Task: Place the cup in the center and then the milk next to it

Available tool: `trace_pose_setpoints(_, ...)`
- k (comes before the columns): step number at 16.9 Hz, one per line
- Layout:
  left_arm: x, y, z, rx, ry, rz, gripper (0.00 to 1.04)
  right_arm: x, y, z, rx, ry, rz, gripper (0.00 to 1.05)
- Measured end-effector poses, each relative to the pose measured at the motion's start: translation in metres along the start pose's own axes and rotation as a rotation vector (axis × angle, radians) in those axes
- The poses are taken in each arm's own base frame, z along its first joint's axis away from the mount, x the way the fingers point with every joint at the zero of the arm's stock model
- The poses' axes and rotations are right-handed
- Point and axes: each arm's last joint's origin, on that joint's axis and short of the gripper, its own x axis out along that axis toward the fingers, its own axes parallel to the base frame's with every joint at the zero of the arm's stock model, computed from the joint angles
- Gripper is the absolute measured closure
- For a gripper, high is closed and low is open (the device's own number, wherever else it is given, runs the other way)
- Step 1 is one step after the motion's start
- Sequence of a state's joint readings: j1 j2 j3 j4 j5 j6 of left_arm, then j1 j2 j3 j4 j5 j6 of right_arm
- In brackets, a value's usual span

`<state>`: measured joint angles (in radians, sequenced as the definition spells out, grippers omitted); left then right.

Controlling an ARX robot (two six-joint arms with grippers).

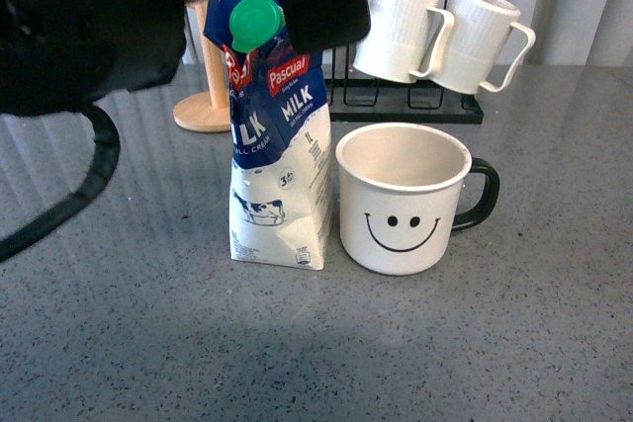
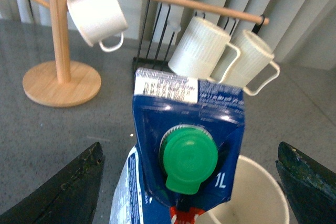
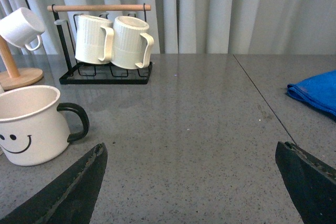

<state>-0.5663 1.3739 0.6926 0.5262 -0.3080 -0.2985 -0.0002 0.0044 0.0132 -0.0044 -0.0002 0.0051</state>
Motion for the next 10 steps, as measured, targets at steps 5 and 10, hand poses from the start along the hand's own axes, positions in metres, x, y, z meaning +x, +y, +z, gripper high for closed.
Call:
trace_pose_setpoints(5,-0.032,0.022,0.048,0.052,-0.173,-0.061,0.07,0.0,0.0,0.0,0.0,0.0,0.0,0.07)
trace_pose_setpoints(10,-0.083,0.083,0.039,0.194,-0.191,0.251,0.42,0.0,0.0,0.0,0.0,0.0,0.0,0.07)
